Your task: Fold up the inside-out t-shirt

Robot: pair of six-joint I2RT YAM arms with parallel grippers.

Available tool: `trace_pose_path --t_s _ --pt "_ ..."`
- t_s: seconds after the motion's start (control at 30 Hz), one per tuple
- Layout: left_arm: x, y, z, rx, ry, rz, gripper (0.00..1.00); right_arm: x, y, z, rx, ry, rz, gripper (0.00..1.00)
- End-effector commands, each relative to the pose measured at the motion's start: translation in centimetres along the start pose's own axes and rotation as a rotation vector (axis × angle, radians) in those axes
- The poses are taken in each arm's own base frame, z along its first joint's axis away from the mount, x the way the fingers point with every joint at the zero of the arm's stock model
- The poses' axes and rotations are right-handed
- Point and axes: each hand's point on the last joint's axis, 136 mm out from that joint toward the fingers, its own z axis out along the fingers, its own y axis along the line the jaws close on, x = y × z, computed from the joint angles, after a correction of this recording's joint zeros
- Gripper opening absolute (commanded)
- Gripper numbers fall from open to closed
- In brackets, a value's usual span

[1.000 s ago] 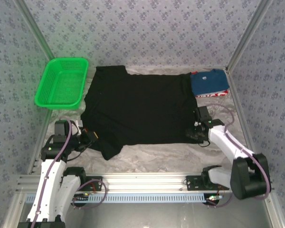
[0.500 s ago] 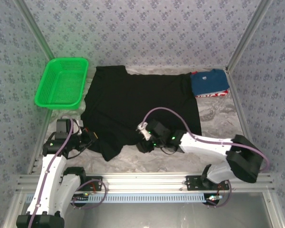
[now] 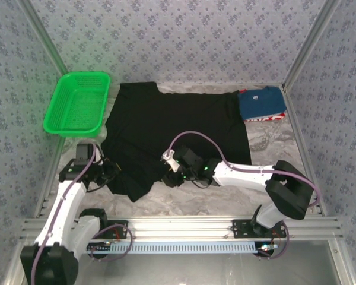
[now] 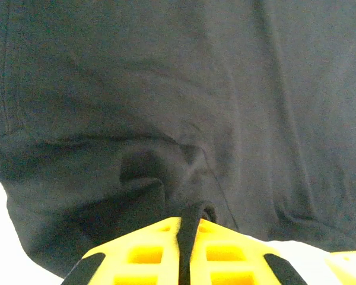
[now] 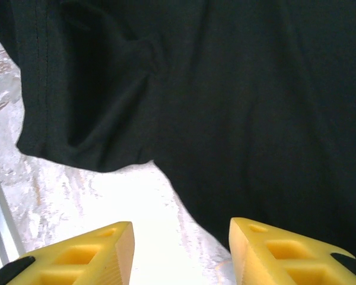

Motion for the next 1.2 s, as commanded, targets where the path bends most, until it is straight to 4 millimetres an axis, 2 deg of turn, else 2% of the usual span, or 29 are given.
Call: trace_pose_path --t_s 0.0,0.13,0.27,0.37,0.57,0.73,0.8,1.03,1.17 --pt "-2.6 -0.2 2.0 -0.024 -0.056 0.034 0.16 -0.3 -1.4 -1.4 0.047 -0.036 0.017 0.48" --pt "-4.9 -0.4 2.7 -0.077 -0.092 0.077 0.44 0.1 -2.7 -2.3 0.077 -0.049 0.050 0.48" --pt "-5.4 0.2 1.4 -0.137 -0.120 0.102 0.59 0.7 -3.7 -3.3 0.113 -0.050 0.074 0.47" --pt "-3.5 0.3 0.1 -0.119 -0.120 0.093 0.61 1.0 -4.5 -4.0 0.138 -0.054 0.087 0.48" --pt "3.4 1.3 -0.8 -0.105 -0.025 0.083 0.61 0.5 -6.5 -5.2 0.165 -0.070 0.131 0.47" --pt "5.3 1.9 -0.9 -0.170 -0.005 0.153 0.61 0.0 -7.3 -5.5 0.166 -0.081 0.151 0.48" --pt "5.0 1.5 -0.9 -0.177 -0.019 0.180 0.61 -0.1 -7.4 -5.5 0.164 -0.089 0.160 0.47" --pt "0.2 0.3 -1.4 -0.276 -0.184 0.311 0.59 -0.9 -7.6 -6.1 0.158 -0.120 0.169 0.47" --pt "-1.7 1.8 -0.1 -0.292 -0.180 0.259 0.55 -1.3 -8.0 -6.5 0.154 -0.132 0.173 0.48"
